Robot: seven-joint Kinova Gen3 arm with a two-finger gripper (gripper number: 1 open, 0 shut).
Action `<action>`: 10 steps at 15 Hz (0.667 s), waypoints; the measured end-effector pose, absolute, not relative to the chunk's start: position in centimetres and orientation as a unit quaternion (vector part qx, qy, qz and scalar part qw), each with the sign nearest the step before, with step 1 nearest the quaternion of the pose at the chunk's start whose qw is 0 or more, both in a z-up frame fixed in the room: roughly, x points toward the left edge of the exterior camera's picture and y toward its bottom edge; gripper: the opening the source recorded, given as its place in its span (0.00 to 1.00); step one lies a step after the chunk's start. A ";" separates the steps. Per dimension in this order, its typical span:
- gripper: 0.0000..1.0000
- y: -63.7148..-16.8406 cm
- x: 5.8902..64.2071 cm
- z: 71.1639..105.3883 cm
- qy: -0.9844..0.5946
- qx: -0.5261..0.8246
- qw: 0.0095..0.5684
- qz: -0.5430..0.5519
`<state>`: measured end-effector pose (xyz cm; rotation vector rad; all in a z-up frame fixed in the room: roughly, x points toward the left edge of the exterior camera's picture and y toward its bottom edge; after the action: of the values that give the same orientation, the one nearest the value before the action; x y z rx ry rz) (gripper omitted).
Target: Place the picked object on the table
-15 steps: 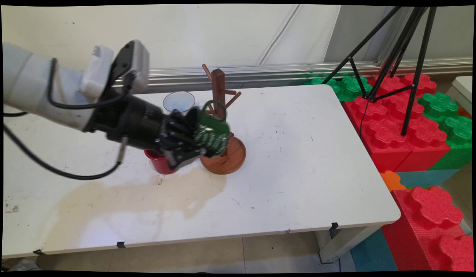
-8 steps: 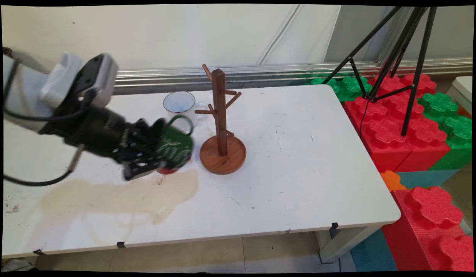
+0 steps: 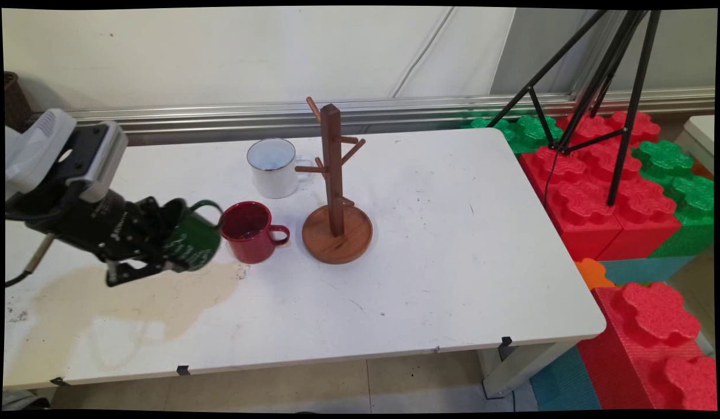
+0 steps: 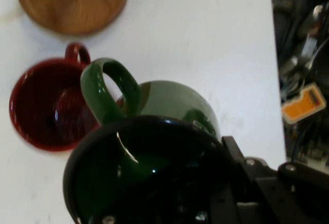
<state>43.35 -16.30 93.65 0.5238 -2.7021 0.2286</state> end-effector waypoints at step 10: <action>0.00 -17.5 46.8 89.9 -0.986 0.133 0.065 0.074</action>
<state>46.80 -17.54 89.91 0.4020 -2.9770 0.2240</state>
